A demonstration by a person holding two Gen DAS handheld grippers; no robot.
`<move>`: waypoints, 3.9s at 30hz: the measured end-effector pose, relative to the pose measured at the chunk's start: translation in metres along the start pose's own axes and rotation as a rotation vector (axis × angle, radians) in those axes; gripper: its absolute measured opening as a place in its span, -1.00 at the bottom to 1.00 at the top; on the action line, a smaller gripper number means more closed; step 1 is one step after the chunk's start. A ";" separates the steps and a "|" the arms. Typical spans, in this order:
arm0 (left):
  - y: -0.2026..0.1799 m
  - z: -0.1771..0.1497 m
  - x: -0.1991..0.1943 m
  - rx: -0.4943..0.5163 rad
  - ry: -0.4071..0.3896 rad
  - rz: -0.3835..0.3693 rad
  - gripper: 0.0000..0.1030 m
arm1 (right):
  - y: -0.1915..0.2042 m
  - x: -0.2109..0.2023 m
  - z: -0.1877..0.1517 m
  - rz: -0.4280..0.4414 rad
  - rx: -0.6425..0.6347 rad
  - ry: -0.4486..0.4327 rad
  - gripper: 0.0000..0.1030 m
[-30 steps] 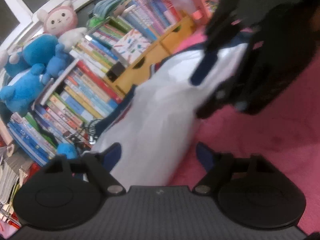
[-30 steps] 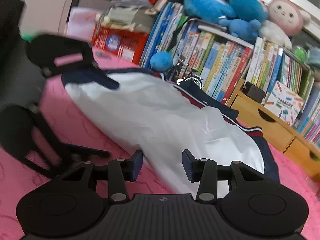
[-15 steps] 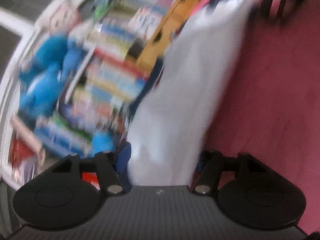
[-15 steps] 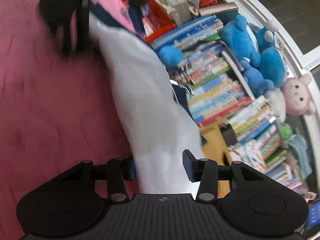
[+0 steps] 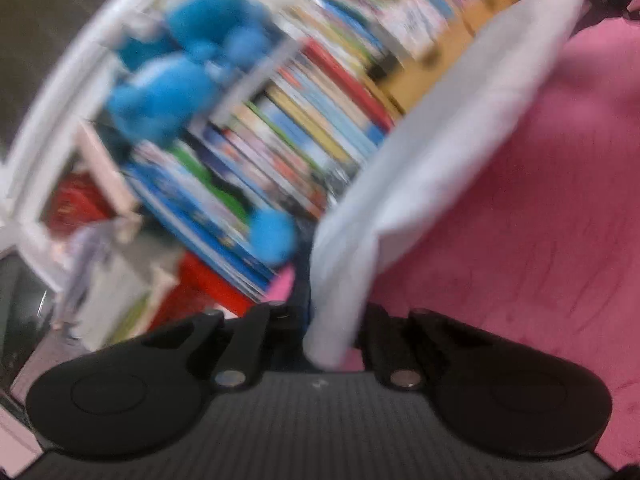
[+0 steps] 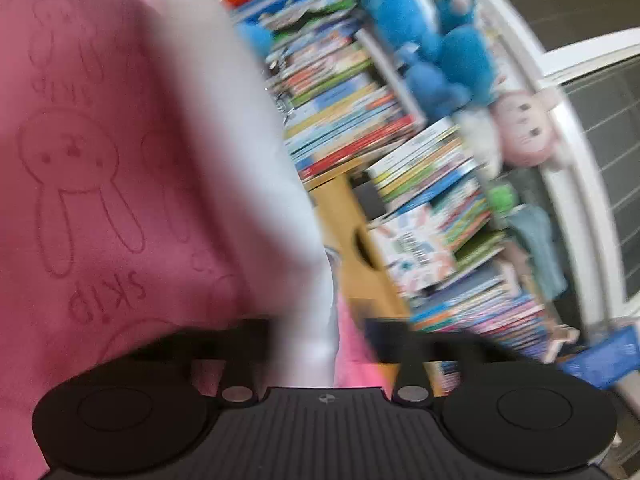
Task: Fold clothes
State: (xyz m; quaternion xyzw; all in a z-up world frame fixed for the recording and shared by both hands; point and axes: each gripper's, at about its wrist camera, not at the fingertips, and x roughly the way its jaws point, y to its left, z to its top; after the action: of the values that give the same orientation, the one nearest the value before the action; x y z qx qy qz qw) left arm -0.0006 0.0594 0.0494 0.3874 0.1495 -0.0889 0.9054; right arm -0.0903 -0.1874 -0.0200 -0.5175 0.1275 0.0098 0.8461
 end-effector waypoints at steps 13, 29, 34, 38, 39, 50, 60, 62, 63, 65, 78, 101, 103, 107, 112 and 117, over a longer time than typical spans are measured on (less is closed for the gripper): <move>-0.012 -0.096 -0.096 -0.064 0.174 -0.152 -0.56 | 0.025 -0.144 -0.070 0.156 0.133 0.019 -0.85; 0.052 -0.064 -0.109 -0.591 0.025 -0.177 -0.40 | -0.025 -0.123 -0.010 0.355 0.854 -0.086 -0.53; -0.015 -0.023 -0.056 -0.762 0.067 -0.314 -0.40 | 0.008 -0.059 0.053 0.533 1.077 -0.077 -0.57; -0.026 -0.031 -0.023 -0.764 0.144 -0.243 -0.48 | 0.024 -0.024 0.050 0.591 1.202 0.051 -0.59; -0.027 -0.034 -0.016 -0.760 0.160 -0.223 -0.51 | 0.027 -0.018 0.046 0.595 1.213 0.091 -0.63; -0.019 -0.045 -0.007 -0.726 0.174 -0.236 -0.83 | 0.031 -0.015 0.025 0.225 0.659 0.203 -0.92; -0.027 -0.037 -0.006 -0.648 0.185 -0.198 -0.84 | -0.007 -0.006 -0.042 -0.017 0.568 0.401 -0.80; -0.029 -0.036 -0.006 -0.636 0.186 -0.193 -0.84 | -0.010 -0.017 -0.026 0.000 0.587 0.300 -0.79; -0.030 -0.036 -0.006 -0.630 0.187 -0.190 -0.84 | -0.008 -0.019 -0.017 0.024 0.579 0.257 -0.75; -0.031 -0.035 -0.006 -0.623 0.188 -0.185 -0.84 | 0.000 -0.014 0.010 0.099 0.559 0.163 -0.62; -0.025 -0.039 -0.005 -0.661 0.181 -0.221 -0.82 | 0.037 0.063 0.020 0.185 0.521 0.196 -0.43; -0.026 -0.027 0.064 -0.194 0.169 -0.006 -0.27 | 0.056 0.061 0.036 0.151 0.354 0.165 -0.61; -0.026 -0.026 0.065 -0.194 0.170 -0.007 -0.27 | 0.052 0.060 0.034 0.148 0.379 0.157 -0.46; -0.024 -0.026 0.065 -0.200 0.171 -0.012 -0.27 | 0.010 0.061 0.007 0.248 0.684 0.155 -0.18; -0.027 -0.025 0.065 -0.178 0.170 0.000 -0.27 | -0.033 0.073 -0.027 0.210 0.953 0.269 -0.13; -0.029 -0.024 0.065 -0.161 0.169 0.009 -0.28 | -0.034 0.033 0.024 0.272 0.918 0.059 -0.27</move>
State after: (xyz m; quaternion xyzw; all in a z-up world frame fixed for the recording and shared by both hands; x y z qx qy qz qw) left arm 0.0480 0.0539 -0.0084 0.3203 0.2301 -0.0397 0.9181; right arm -0.0481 -0.1854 0.0124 -0.0693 0.2091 0.0484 0.9742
